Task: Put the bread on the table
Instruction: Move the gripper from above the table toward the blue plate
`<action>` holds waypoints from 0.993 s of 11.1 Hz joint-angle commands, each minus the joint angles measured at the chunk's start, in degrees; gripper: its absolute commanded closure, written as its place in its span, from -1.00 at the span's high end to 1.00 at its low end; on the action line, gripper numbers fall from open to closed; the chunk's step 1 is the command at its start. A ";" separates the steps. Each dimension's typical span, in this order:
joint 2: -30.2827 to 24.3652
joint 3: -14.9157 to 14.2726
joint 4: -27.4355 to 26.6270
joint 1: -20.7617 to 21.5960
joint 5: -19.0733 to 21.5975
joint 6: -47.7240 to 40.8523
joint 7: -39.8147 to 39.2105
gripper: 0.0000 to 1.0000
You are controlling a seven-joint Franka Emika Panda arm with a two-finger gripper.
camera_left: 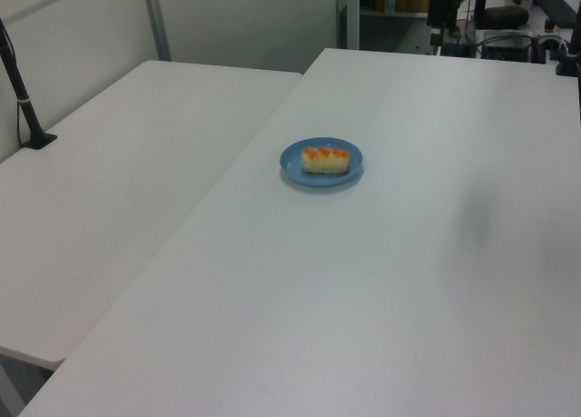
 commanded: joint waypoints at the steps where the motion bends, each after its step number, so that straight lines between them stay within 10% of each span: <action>1: 0.19 0.59 -0.75 -1.42 1.28 1.80 -1.19 1.00; 11: 4.32 0.68 2.15 -1.08 -0.47 2.06 -0.75 1.00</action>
